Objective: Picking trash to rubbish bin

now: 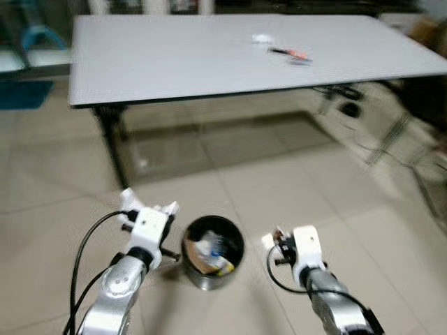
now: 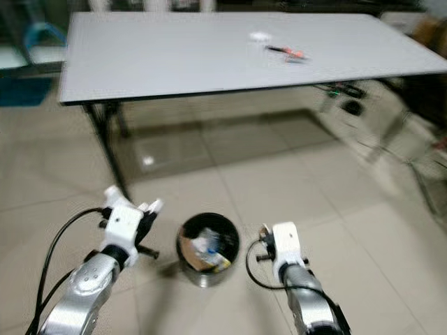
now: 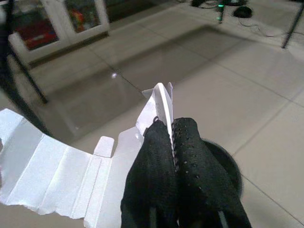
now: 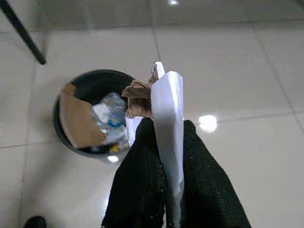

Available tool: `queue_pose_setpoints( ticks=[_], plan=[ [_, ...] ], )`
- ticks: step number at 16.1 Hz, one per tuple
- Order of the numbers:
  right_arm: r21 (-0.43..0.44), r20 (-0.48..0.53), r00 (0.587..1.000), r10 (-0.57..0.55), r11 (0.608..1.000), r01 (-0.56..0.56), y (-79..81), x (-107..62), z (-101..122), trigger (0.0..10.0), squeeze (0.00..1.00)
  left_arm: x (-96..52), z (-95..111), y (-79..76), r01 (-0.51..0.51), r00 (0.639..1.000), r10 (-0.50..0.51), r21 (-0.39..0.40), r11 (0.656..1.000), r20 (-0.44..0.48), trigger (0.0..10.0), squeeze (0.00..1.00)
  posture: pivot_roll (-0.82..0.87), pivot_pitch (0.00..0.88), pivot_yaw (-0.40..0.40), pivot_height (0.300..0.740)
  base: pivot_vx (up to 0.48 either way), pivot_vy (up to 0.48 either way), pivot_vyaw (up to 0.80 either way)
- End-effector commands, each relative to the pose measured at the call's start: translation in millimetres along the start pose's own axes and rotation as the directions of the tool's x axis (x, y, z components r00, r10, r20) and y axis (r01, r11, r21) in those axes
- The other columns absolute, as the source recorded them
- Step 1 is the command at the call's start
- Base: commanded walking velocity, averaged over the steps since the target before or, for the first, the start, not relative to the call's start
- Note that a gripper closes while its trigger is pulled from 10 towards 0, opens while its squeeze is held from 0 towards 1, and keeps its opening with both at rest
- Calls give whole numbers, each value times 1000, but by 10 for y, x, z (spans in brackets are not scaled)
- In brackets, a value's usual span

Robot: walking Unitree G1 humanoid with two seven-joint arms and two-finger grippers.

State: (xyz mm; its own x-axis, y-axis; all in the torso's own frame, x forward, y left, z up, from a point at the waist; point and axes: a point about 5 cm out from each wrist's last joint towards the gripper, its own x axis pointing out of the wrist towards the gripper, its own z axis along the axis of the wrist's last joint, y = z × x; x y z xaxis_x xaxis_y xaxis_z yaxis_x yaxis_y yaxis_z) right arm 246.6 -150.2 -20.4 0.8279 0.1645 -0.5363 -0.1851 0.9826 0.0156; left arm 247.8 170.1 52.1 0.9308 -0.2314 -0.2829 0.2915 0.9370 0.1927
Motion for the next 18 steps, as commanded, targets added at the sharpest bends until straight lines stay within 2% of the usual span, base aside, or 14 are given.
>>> queue_pose_setpoints(
  ticks=[1, 6, 13, 16, 18],
  plan=[
    [-7, 2, 1000, 3, 1000, -3, 14, 0, -5, 10000, 0, -12, -30, 1, 9, 1000, -9, 5, 1000, -12, 10000, 0, 3, 38, -72, 740, 379, 0, 0],
    [2, -1, 1000, -5, 1000, 5, 28, -12, -39, 10000, 0, -12, -41, 27, 27, 999, -26, 20, 999, -21, 10000, 0, 9, 38, -63, 740, 378, 0, 0],
    [-14, -13, 1000, -6, 1000, 6, -18, -58, -90, 10000, 0, 1, -84, -39, 59, 998, -58, 14, 998, -34, 10000, 0, -13, 41, -67, 740, 371, 0, 0],
    [-31, -17, 1000, 19, 999, -20, -17, -58, -93, 10000, 0, 0, -134, -65, 66, 996, -65, 20, 998, -57, 10000, 0, -13, 37, -78, 740, 0, 0, 0],
    [-87, -37, 997, 61, 994, -64, 36, 13, -62, 10000, 0, -61, -153, -68, 80, 995, -76, 59, 995, -68, 10000, 0, 0, 46, -93, 740, 0, 0, 0]
  ],
)
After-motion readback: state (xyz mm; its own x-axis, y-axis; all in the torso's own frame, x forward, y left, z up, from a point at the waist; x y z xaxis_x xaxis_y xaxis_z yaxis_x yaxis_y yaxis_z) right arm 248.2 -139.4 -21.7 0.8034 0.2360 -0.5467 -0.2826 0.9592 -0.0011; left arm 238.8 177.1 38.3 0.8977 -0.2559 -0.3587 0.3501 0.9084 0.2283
